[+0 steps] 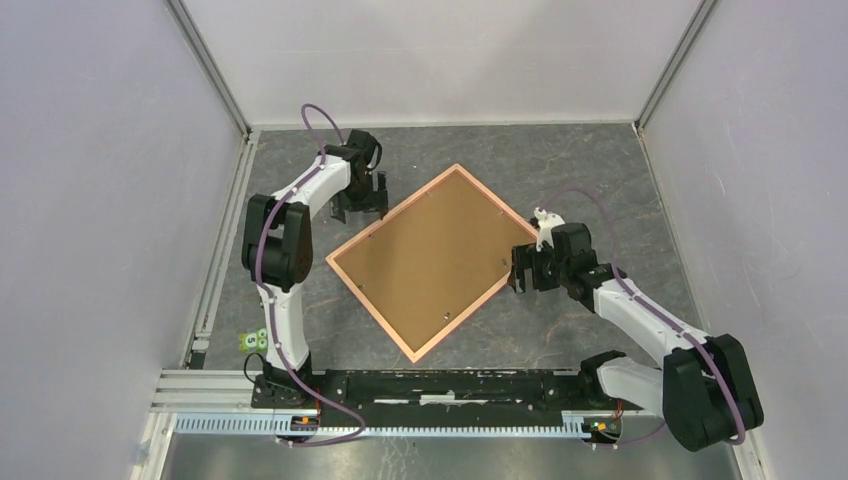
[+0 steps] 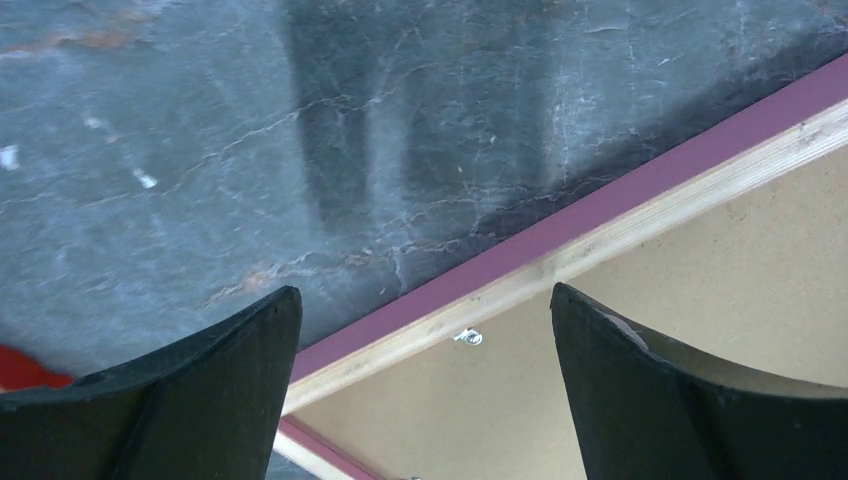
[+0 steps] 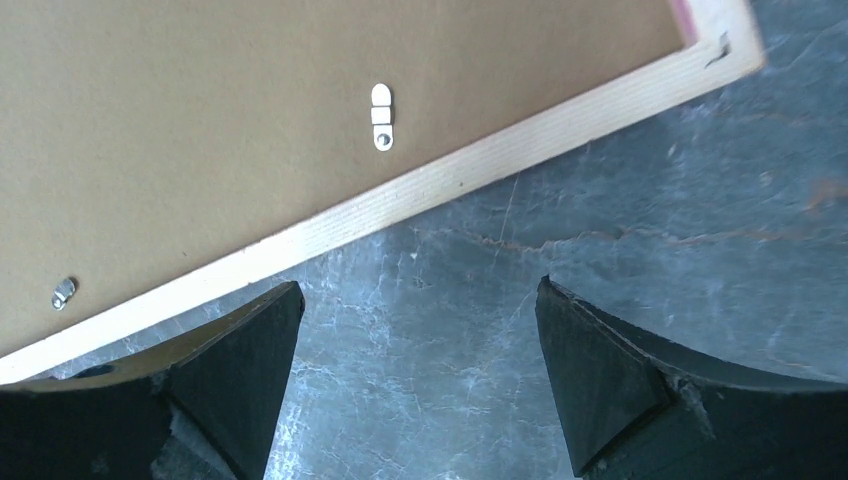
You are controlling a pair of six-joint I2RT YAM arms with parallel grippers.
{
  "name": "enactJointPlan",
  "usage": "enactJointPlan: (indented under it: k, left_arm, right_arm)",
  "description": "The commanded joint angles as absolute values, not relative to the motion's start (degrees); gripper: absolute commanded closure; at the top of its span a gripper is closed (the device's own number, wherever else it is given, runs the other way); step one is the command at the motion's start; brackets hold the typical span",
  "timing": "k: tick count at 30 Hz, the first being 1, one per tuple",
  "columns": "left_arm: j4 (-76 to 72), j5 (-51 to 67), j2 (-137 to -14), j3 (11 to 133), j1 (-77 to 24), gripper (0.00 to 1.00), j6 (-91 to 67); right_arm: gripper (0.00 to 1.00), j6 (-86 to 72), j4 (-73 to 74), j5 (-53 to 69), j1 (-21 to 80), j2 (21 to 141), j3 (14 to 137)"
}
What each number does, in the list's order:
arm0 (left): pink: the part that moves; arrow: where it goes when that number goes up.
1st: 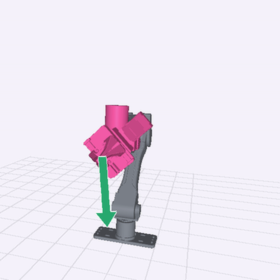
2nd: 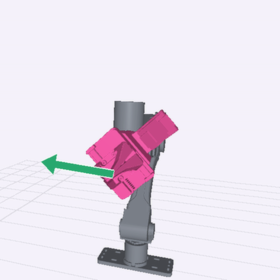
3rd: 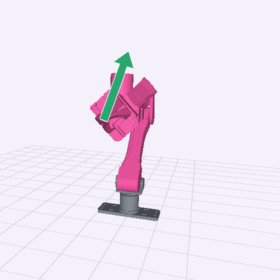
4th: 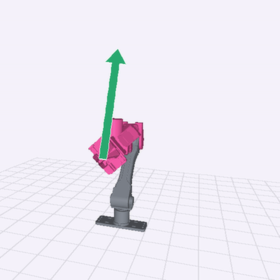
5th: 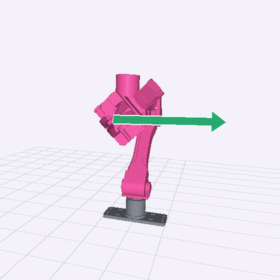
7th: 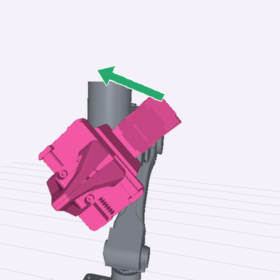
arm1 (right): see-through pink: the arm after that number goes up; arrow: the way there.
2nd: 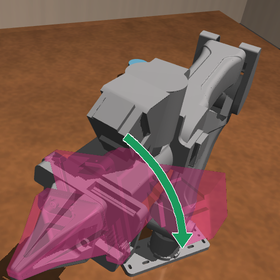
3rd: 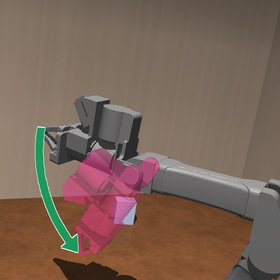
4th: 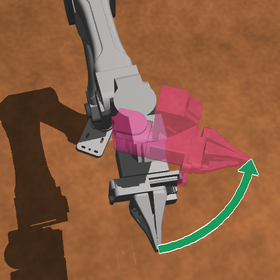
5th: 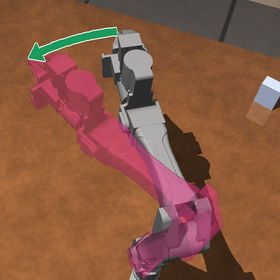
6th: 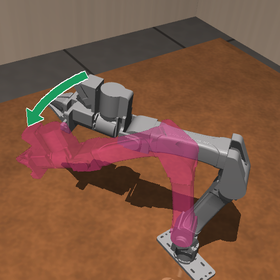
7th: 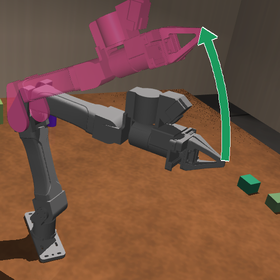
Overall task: Put the photo into the frame
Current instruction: Adjust the photo frame at the center of the board.
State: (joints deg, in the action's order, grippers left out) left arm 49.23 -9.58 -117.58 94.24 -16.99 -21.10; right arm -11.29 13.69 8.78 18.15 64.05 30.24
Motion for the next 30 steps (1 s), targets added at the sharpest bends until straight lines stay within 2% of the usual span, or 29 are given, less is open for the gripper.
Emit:
enactJointPlan:
  k: [1,6,8,16,20,23,30]
  left_arm:
    - [45.69,1.74,-119.11,94.41,-16.01,0.02,-17.82]
    - [45.14,11.0,-119.86,92.86,-15.95,0.05,-19.34]
    - [46.77,11.7,-119.63,91.72,-16.08,0.11,-20.26]
    - [46.64,15.28,-110.46,77.91,-17.95,0.24,-21.53]
    - [45.6,13.36,-104.36,70.97,-19.92,0.28,-21.42]
    - [45.09,11.83,-101.7,67.54,-21.1,0.37,-21.66]
    - [45.08,7.01,-101.57,66.45,-22.82,0.49,-20.53]
  right_arm:
    - [0.08,-14.47,7.9,12.25,17.62,65.93,27.97]
    - [0.09,-20.27,-1.28,15.83,17.66,69.32,25.42]
    - [0.1,-21.3,-3.66,16.77,17.62,71.36,25.88]
    - [0.11,-18.53,-2.07,16.47,17.69,81.69,36.32]
    - [0.11,-17.03,-0.42,16.26,17.73,85.22,41.55]
    - [0.11,-15.74,2.27,16.13,17.74,88.16,45.05]
    - [0.11,-14.57,6.0,10.05,17.74,89.14,48.66]
